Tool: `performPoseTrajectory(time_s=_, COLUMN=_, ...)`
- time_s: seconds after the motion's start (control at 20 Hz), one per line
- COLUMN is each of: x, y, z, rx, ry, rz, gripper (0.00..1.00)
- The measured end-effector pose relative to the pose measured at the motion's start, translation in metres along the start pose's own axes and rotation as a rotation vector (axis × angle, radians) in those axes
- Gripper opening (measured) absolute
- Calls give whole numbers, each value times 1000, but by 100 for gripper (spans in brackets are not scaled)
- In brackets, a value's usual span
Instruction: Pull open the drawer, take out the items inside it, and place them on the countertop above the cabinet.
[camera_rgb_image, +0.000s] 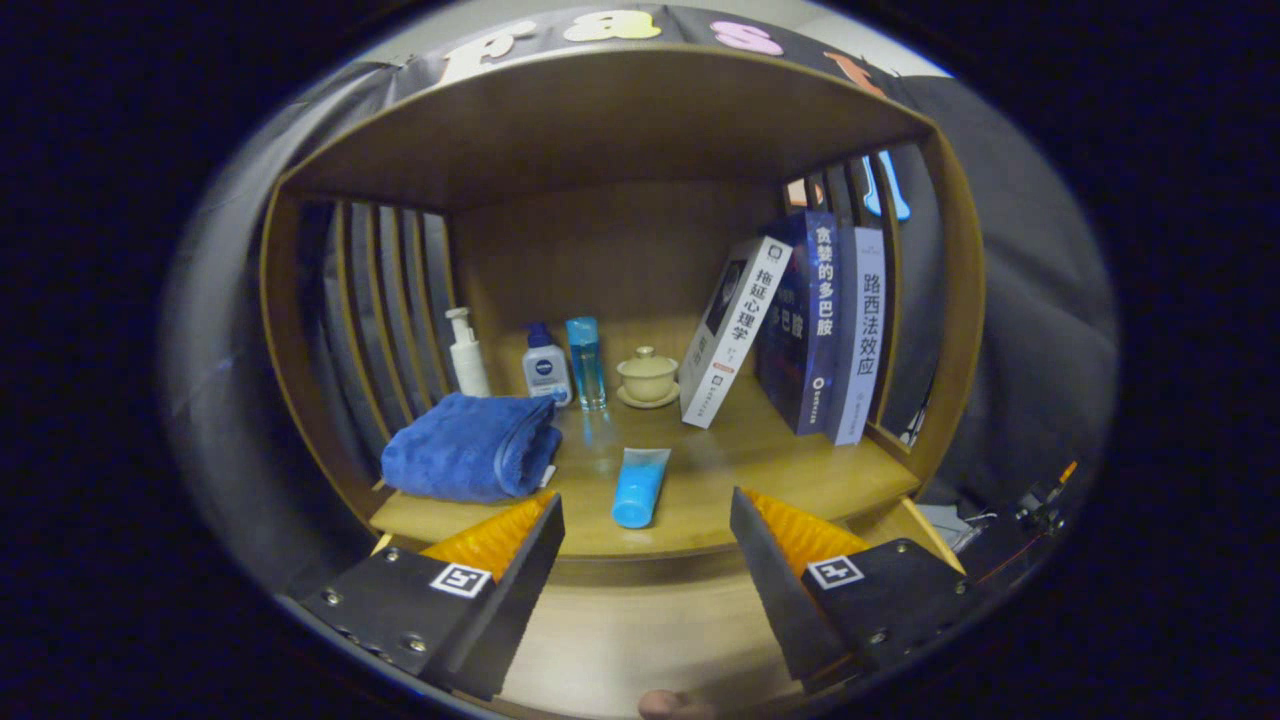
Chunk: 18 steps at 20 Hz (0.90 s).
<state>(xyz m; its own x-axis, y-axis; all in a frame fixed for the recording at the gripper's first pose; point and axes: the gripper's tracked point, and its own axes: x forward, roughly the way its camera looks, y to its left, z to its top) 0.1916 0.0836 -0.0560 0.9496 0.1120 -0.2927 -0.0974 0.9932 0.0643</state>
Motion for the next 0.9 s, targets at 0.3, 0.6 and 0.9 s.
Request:
performPoseTrajectory(time_s=0.3, x=-70, y=-19, z=11, rx=36, ry=-136, rz=-50, gripper=99)
performPoseTrajectory(time_s=0.6, x=-131, y=-30, z=-12, rx=26, ry=-167, rz=-31, gripper=99)
performPoseTrajectory(time_s=0.9, x=-168, y=-20, z=-58, rx=16, ry=-197, rz=-2, gripper=99)
